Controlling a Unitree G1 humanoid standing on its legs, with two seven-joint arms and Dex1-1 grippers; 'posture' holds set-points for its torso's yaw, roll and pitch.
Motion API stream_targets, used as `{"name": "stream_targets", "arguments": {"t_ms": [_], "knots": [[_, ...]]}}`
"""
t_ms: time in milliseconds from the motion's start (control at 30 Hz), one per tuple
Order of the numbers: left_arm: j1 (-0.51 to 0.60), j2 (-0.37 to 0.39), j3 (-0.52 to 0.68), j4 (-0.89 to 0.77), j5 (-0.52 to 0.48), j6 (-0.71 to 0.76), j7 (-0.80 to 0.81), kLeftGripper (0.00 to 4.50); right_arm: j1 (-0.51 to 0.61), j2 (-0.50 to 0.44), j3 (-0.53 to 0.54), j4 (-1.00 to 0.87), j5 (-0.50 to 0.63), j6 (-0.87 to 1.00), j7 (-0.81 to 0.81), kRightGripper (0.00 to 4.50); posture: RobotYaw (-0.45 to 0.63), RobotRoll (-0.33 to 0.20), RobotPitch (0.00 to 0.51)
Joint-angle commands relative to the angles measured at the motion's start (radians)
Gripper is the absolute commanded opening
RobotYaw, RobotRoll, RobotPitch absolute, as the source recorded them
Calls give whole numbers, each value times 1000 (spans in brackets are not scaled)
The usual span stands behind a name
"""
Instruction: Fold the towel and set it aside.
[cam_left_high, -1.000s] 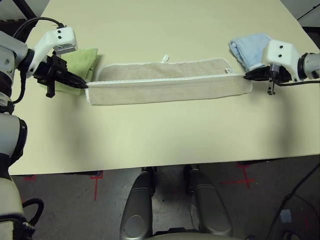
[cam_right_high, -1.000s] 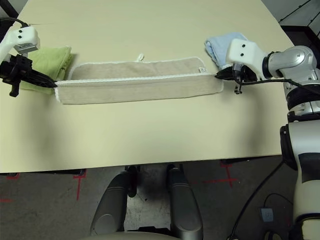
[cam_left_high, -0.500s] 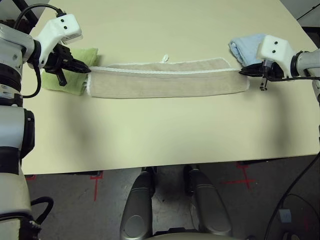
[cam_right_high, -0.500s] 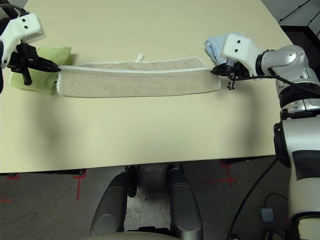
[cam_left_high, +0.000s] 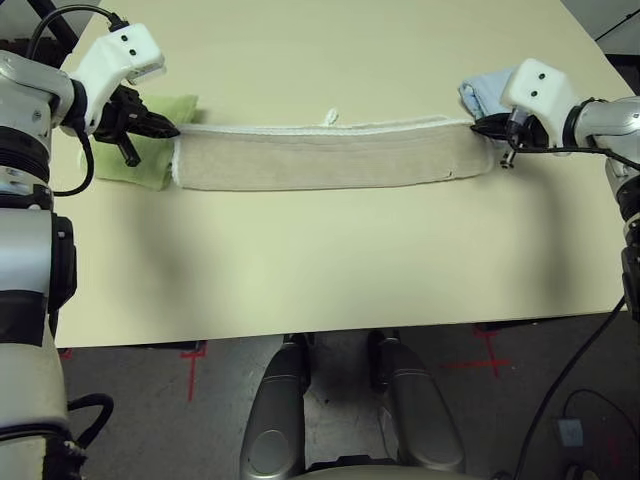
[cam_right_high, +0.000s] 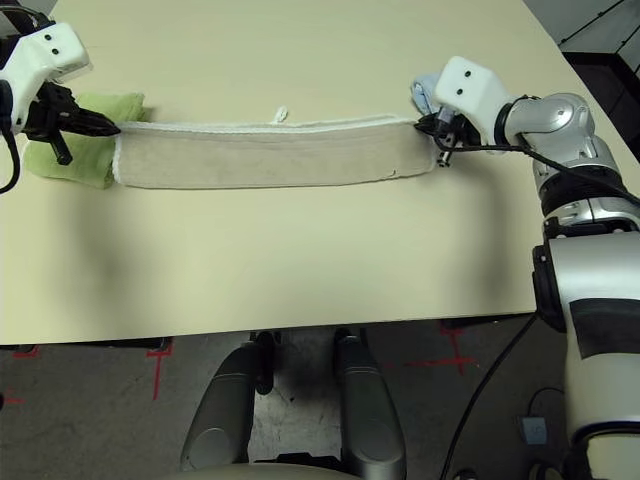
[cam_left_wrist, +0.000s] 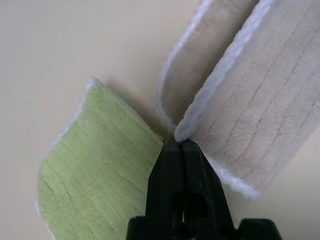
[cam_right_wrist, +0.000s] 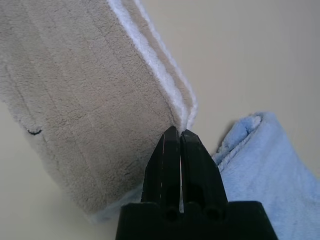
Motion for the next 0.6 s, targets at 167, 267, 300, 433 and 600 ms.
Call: {"name": "stream_targets", "arguments": {"t_ms": [167,267,300,433,600], "knots": [[24,10,26,31,35,15,41,45,-14,-2,-3,29,-39,35,-87,0,14,0,285],[27,13,31,33,45,18,52,45,-20,3,1,37,-50,44,-111,0,10,0,286],[29,13,31,33,47,18,55,45,-22,7,2,38,-52,47,-116,0,9,0,286],[35,12,29,34,57,17,75,45,-32,19,3,43,-62,60,-140,0,8,0,286],[41,-2,36,36,60,17,106,45,-42,34,3,50,-76,73,-178,0,5,0,286]]}}
